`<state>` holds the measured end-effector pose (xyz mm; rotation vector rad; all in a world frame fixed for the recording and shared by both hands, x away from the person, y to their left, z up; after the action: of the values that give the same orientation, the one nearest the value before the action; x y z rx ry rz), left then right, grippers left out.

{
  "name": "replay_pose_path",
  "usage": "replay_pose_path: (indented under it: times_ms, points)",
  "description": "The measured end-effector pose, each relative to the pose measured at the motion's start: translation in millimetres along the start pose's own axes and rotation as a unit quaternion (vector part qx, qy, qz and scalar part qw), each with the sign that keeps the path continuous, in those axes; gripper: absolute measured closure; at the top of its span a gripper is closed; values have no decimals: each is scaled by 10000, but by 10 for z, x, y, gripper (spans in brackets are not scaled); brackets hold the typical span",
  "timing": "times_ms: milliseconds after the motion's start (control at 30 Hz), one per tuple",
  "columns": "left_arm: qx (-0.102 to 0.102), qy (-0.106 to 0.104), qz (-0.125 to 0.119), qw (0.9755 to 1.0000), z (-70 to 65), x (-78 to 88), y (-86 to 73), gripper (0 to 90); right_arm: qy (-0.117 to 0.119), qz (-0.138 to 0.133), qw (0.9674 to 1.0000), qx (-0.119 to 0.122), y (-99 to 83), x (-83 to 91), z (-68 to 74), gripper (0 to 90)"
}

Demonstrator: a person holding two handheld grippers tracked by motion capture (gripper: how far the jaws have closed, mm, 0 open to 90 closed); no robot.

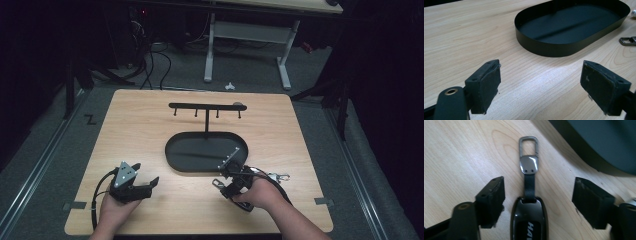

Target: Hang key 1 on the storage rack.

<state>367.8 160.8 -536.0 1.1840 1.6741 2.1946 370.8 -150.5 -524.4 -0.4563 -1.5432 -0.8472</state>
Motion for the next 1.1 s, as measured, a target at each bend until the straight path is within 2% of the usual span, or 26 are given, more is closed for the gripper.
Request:
replay_pose_path:
  times_ms: [100, 267, 400, 600, 733, 900, 1000, 1033, 1067, 1100]
  points:
    - [-10, -24, 11, 10000, -13, -8, 0, 173, 141, 78, 9999, 16, 48, -17, 36, 379]
    - [-7, -20, -18, 10000, -21, -1, 12, 173, 183, 66, 9998, 4, 122, -30, 46, 394]
    - [3, -8, -70, 10000, -13, 19, 19, 173, 126, 87, 9999, -22, 146, -71, 53, 395]
    - [35, -58, -33, 10000, -11, -5, 17, 174, 111, 145, 9997, 136, 190, -123, 83, 434]
    - [38, -113, -48, 9999, -28, -11, 22, 174, 134, 236, 9995, 152, 212, -153, 68, 480]
    - [-50, -99, -10, 9999, -37, -20, 27, 173, 188, 297, 9991, 251, 225, -178, 50, 543]
    - [-19, -62, -33, 10000, -20, -8, 31, 173, 187, 474, 9986, 166, 226, -222, 73, 575]
    - [-17, -46, -30, 10000, -15, -7, 28, 173, 154, 471, 9985, 212, 239, -225, 65, 587]
    - [-11, -52, -23, 10000, -11, -4, 26, 173, 131, 482, 9986, 146, 248, -226, 79, 603]
    - [-9, -43, -35, 10000, -8, -4, 26, 173, 81, 446, 9987, 237, 258, -232, 77, 622]
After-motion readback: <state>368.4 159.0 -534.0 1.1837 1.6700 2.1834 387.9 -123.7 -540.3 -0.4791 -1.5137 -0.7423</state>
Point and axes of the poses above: each handheld gripper's, and its own axes: x roughly backward along the jaws, y roughly out of its top, z roughly to its left, the point moved 5 cm from there along -x, roughly forward along the jaws, and after that the axes turned 5 degrees about -x, right-handed, at the moved point
